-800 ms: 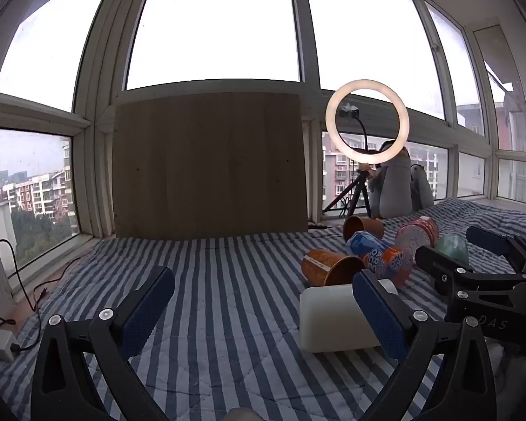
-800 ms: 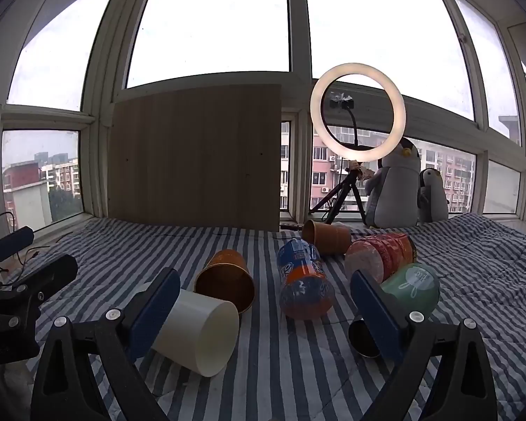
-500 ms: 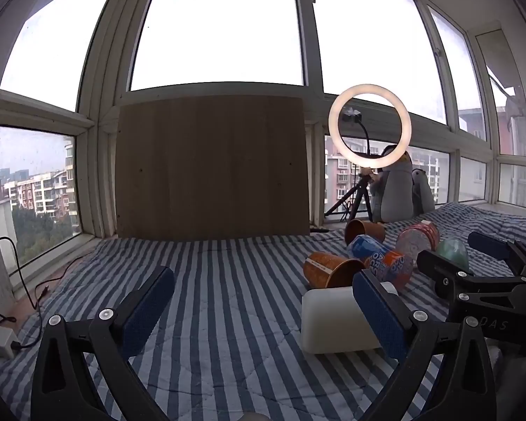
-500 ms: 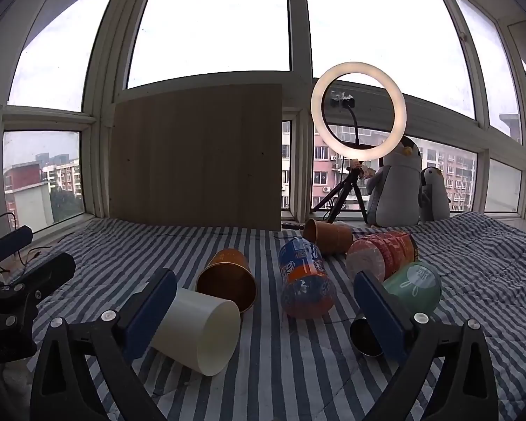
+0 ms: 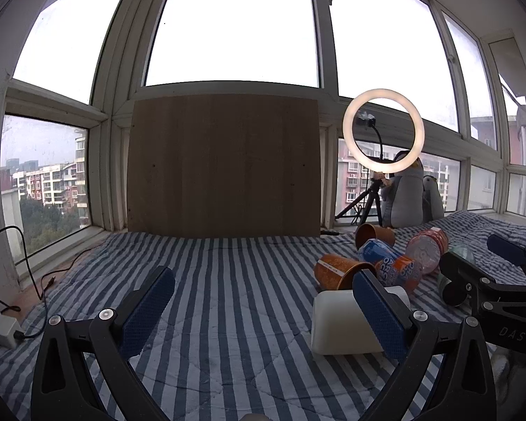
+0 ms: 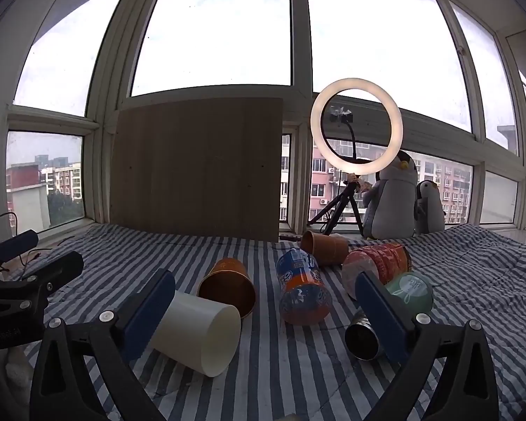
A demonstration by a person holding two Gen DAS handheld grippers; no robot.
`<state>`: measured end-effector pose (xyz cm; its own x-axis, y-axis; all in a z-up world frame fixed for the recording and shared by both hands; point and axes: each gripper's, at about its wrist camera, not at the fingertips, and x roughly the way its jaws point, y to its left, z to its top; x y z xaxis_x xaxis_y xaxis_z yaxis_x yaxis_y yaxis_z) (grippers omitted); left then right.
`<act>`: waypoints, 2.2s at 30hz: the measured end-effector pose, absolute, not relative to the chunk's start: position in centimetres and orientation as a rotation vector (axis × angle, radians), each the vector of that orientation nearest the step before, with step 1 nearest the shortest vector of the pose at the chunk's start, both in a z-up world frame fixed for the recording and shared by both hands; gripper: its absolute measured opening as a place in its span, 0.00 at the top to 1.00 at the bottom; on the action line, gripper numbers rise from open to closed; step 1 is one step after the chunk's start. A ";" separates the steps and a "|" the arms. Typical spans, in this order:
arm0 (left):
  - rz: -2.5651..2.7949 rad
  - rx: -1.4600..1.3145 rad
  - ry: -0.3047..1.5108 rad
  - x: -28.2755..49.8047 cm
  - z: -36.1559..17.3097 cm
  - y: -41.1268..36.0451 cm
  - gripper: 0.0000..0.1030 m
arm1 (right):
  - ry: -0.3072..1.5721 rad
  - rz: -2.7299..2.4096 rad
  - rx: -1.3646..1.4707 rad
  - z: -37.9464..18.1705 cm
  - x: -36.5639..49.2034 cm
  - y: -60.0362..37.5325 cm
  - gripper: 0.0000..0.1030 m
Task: Flip cup upside down
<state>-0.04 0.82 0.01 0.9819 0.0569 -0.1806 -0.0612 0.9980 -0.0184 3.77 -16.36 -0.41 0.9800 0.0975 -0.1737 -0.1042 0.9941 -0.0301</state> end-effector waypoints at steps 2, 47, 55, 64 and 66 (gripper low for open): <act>0.069 -0.023 0.181 0.0 0.0 0.8 0.00 | 0.172 0.097 -0.030 -0.4 3.7 -16.5 0.01; 0.114 -0.019 0.193 -0.1 -0.1 1.1 0.00 | 0.181 0.107 -0.026 -0.8 3.6 -16.6 0.01; 0.110 -0.017 0.198 -0.1 -0.1 1.1 0.00 | 0.185 0.113 -0.028 -0.9 3.6 -16.5 0.01; 0.087 -0.020 0.223 0.4 -0.3 1.1 0.00 | 0.195 0.118 -0.021 -0.9 3.6 -16.6 0.01; 0.074 -0.023 0.237 0.6 -0.3 1.1 0.00 | 0.200 0.117 -0.014 -0.8 3.8 -16.8 0.01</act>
